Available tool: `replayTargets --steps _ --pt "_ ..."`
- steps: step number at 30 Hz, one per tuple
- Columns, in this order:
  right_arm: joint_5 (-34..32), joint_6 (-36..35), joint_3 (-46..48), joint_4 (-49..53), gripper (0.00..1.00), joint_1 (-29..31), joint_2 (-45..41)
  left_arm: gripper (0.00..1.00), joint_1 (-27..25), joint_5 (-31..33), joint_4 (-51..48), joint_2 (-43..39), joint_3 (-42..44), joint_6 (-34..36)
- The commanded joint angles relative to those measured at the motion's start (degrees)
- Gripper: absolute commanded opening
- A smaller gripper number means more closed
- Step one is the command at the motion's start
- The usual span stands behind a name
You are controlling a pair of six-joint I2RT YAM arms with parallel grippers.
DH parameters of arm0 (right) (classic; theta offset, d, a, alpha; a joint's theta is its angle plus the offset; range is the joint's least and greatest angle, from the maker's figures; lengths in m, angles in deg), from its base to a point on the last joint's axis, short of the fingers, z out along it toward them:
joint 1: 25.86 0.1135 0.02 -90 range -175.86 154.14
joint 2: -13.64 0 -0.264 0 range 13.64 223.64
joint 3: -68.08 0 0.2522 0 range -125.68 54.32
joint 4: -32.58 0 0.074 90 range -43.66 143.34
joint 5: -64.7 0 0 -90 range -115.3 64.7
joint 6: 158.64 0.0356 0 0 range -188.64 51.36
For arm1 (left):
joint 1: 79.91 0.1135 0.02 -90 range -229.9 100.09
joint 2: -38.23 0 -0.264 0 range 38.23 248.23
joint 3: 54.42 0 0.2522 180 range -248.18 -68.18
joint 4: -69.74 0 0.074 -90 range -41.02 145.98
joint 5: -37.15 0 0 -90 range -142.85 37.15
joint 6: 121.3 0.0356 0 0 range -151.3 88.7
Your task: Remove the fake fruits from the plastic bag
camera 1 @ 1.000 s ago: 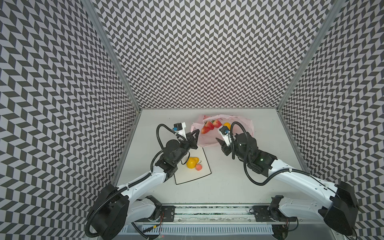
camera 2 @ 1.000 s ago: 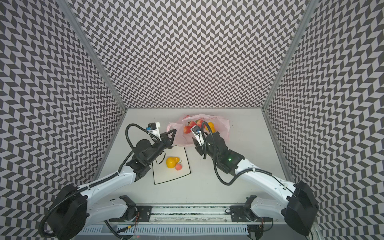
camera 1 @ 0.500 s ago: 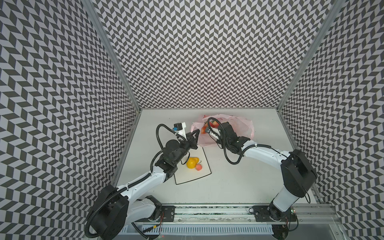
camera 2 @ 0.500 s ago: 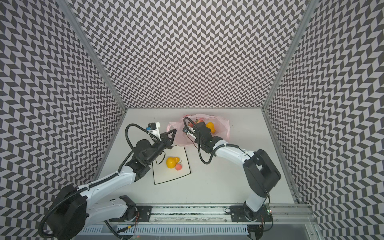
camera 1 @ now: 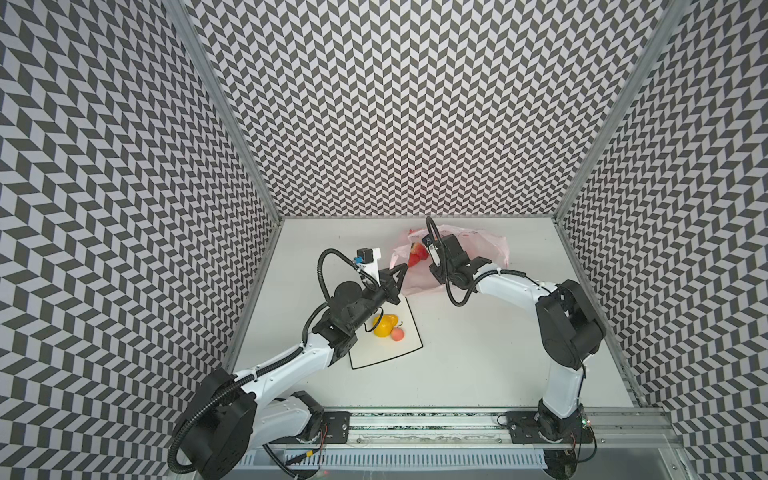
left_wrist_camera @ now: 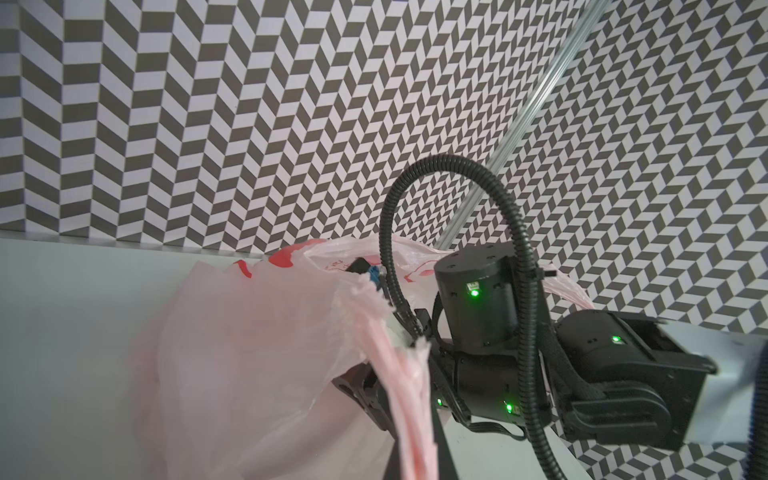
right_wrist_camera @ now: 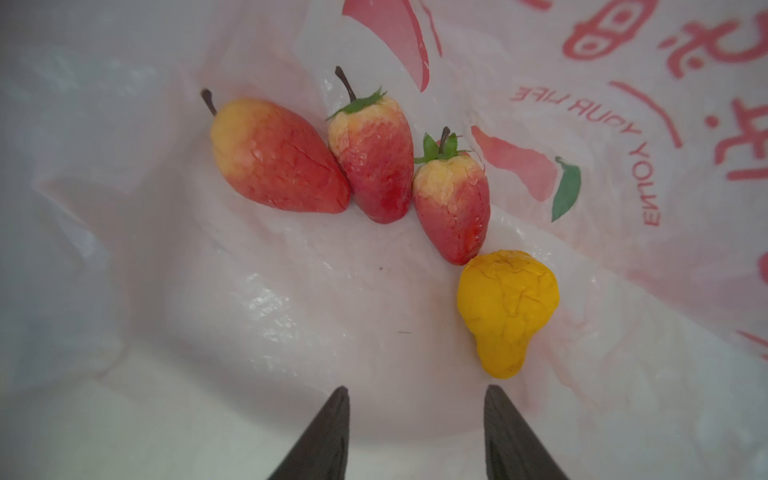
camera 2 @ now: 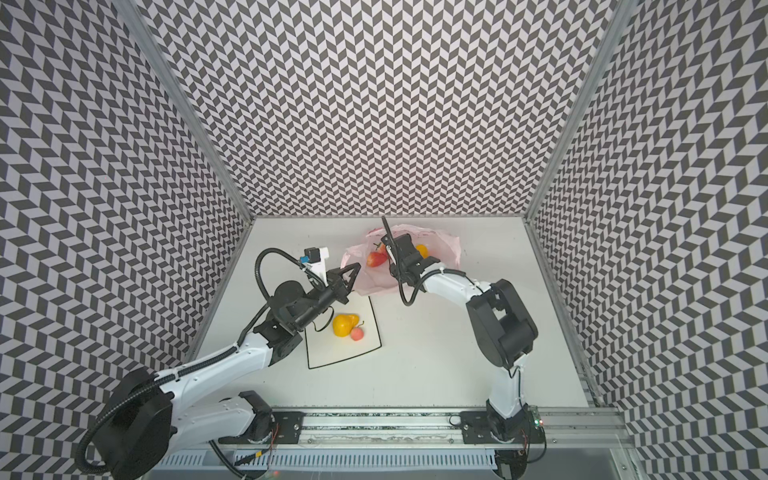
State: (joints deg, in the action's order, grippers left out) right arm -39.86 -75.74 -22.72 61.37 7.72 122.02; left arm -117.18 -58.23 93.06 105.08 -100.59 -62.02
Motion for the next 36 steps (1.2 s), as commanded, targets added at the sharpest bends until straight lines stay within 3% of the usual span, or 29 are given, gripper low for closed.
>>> replayTargets --steps 1,8,14,23,36 --pt "10.4 23.0 0.1 -5.5 0.54 -0.6 0.8 0.0 -1.3 -2.0 2.5 0.3 1.1 0.9" --pt "19.3 48.7 1.1 -19.6 0.59 -0.8 4.0 0.0 -2.4 -3.2 2.2 0.5 1.1 1.7" --pt "19.6 64.9 0.1 -25.5 0.64 -0.7 8.2 0.0 -2.4 -6.2 1.4 0.5 1.4 -1.1" --pt "19.2 74.1 -2.7 -27.0 0.68 -0.4 13.6 0.0 -3.2 -6.9 1.9 1.4 1.2 -2.4" --pt "19.3 80.7 -9.1 -24.3 0.69 0.6 20.5 0.0 -4.0 -6.5 1.8 1.6 0.4 -2.3"
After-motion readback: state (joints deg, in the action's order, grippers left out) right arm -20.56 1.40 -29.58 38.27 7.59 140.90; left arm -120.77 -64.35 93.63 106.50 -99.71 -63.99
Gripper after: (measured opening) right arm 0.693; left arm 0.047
